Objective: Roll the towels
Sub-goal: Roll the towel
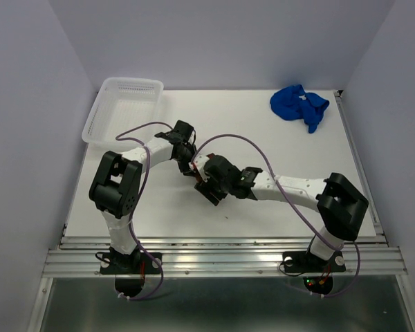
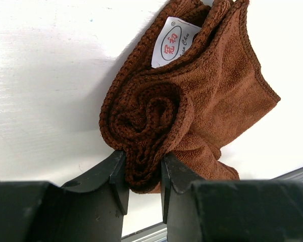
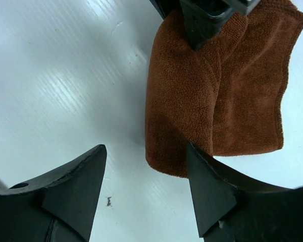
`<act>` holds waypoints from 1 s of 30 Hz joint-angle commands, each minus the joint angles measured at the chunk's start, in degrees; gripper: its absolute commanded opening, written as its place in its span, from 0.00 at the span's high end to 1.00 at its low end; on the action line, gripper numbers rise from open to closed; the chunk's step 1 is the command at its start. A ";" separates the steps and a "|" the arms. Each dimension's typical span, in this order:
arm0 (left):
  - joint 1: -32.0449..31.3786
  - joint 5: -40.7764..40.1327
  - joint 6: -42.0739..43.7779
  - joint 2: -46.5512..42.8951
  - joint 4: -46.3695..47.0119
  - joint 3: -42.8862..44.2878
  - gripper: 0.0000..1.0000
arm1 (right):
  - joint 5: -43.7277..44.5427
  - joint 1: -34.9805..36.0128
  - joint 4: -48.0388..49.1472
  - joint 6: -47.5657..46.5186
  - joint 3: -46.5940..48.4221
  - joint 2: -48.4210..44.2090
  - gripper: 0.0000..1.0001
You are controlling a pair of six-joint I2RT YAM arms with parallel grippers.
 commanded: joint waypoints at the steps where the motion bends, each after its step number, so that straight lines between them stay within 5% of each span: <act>1: -0.39 -1.35 0.69 -0.40 -3.54 1.17 0.88 | 12.28 2.87 6.15 -5.60 -1.32 1.28 0.31; 11: -0.39 1.02 -0.10 0.30 -2.84 0.82 0.88 | 21.52 6.12 9.58 -7.72 -4.04 7.43 0.36; 19: -0.39 2.07 -0.10 0.30 -2.66 1.08 0.78 | 29.61 6.83 10.11 -5.61 -3.52 14.11 0.97; 23: -0.13 2.43 -0.10 -0.66 -2.75 1.87 0.47 | 24.98 6.83 9.32 -2.89 -3.25 11.93 0.99; 30: 0.48 2.69 0.08 -2.68 -2.84 3.54 0.27 | 8.62 3.32 7.74 5.37 -3.17 3.49 0.99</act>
